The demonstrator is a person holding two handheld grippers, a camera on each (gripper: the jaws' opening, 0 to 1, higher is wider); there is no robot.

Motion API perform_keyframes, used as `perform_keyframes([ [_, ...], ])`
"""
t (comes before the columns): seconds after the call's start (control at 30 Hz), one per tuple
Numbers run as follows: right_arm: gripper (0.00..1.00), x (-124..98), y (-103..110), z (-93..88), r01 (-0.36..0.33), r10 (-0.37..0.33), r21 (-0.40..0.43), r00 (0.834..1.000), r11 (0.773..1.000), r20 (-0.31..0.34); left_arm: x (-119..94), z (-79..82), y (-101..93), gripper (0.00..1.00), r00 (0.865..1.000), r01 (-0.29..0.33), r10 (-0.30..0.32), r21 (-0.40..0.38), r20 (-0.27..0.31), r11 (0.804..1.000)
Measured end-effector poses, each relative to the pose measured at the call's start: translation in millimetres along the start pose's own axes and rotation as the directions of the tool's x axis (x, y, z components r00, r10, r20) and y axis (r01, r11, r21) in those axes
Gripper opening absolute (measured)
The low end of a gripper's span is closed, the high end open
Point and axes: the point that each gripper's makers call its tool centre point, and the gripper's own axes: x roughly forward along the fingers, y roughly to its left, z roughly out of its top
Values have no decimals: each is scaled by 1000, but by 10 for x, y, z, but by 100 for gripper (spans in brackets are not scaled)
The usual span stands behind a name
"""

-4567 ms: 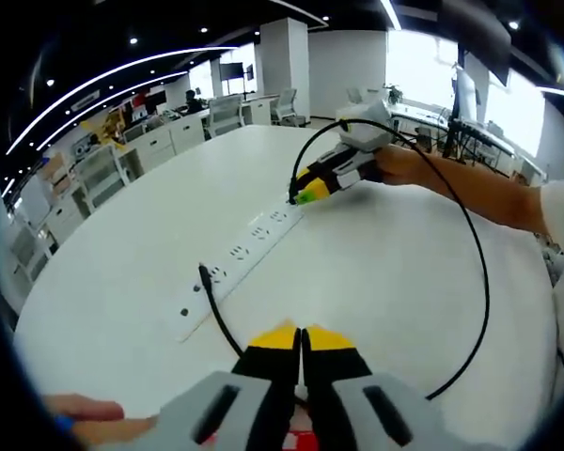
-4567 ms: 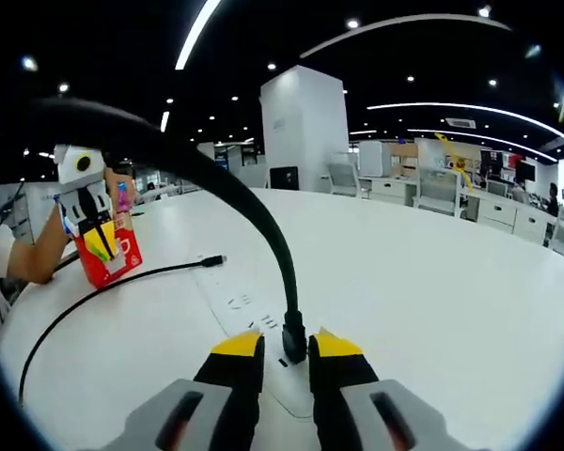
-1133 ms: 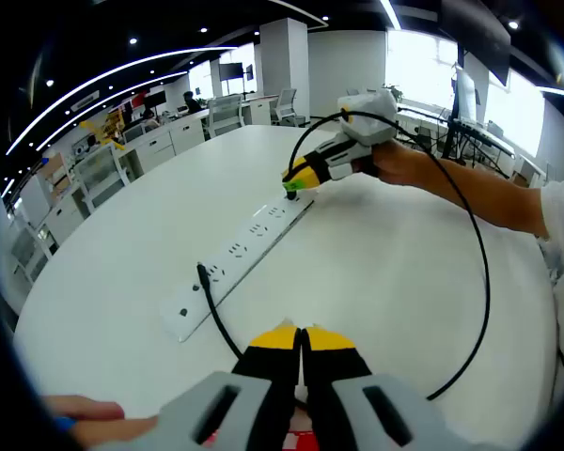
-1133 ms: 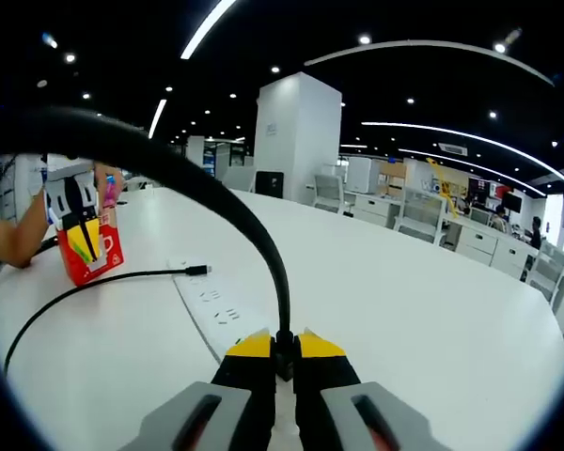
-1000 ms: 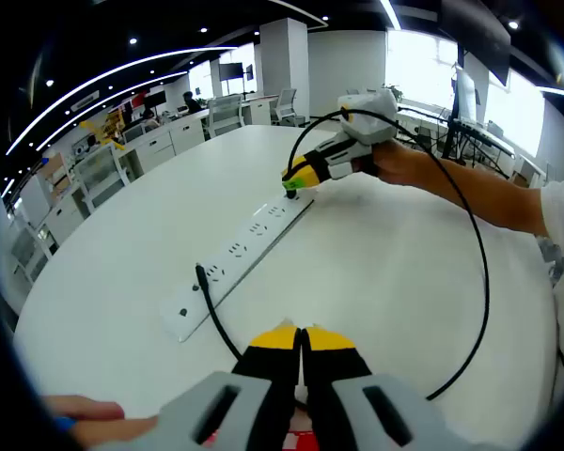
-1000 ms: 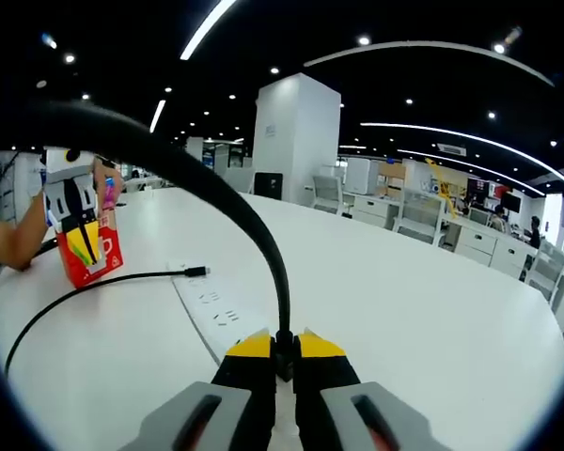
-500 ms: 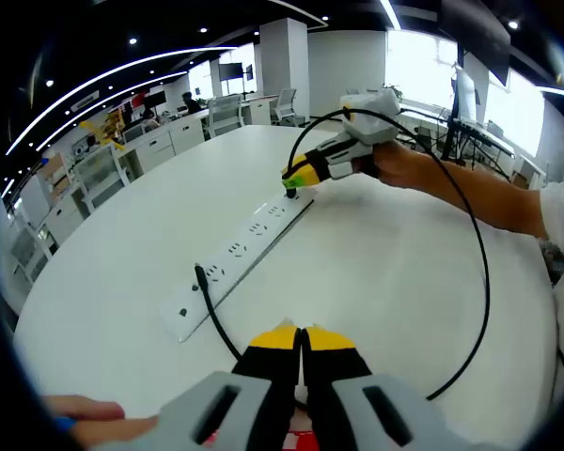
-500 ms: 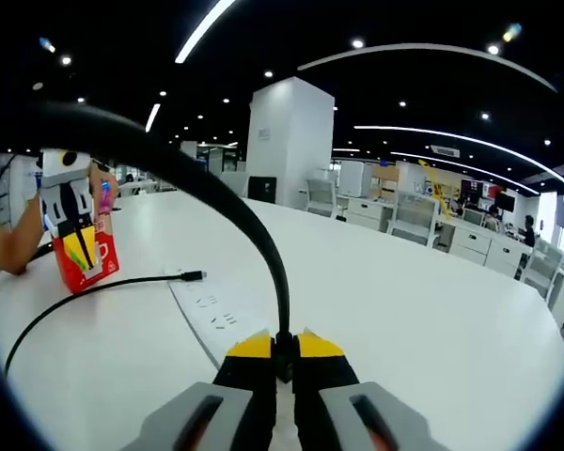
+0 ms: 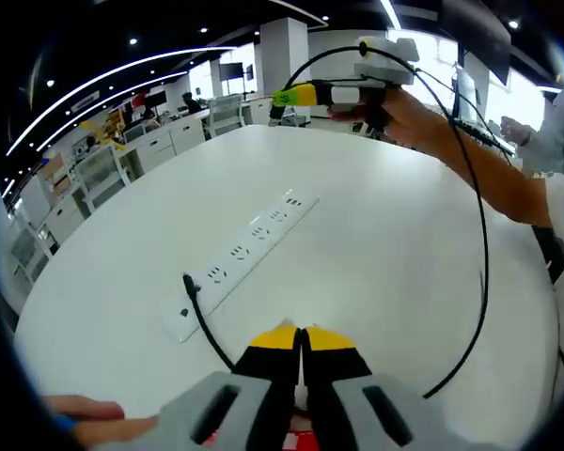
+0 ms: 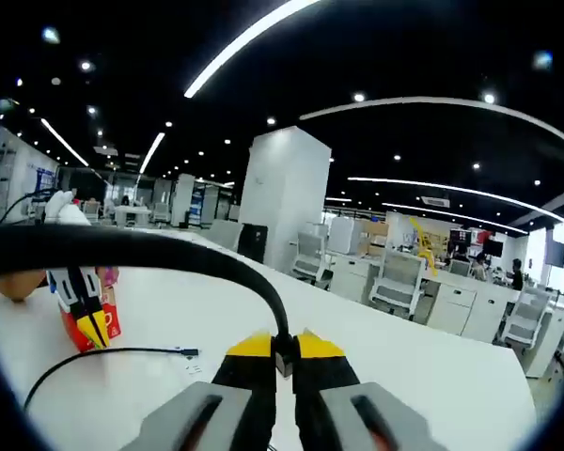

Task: Locate the USB plug end of the data cable currently connected to the USB port on the desk. Grip the plug, withdraw it from the port, and place it onto the desktop.

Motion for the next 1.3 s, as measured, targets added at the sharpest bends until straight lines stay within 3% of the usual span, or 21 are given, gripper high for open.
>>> perform_keyframes([
  [0.07, 7, 1, 8, -21, -1, 1, 4, 1000, 1000, -3, -1, -2, -2, 2, 1000, -1, 1, -1, -1, 1000],
  [0.1, 7, -9, 48, -177, -9, 9, 19, 999, 1000, -32, -3, -3, -6, 2, 1000, -1, 1, 0, 0, 1000],
  [0.13, 7, -4, 48, -219, -8, 9, 20, 999, 1000, -42, -3, -3, -9, 2, 1000, -1, 1, 0, 0, 1000],
  [0.27, 8, 2, 13, -313, 5, -3, 27, 998, 1000, -66, -5, -6, -20, 2, 1000, 0, 0, 0, 0, 1000],
  [0.77, 8, -5, 14, -350, -11, 17, 98, 998, 995, -53, -12, -3, -3, 2, 1000, -1, 1, -1, 0, 1000],
  [1.3, 9, -35, -34, -373, 2, 4, 90, 998, 996, -65, -12, -2, 16, 2, 1000, -1, 1, -1, 0, 1000],
])
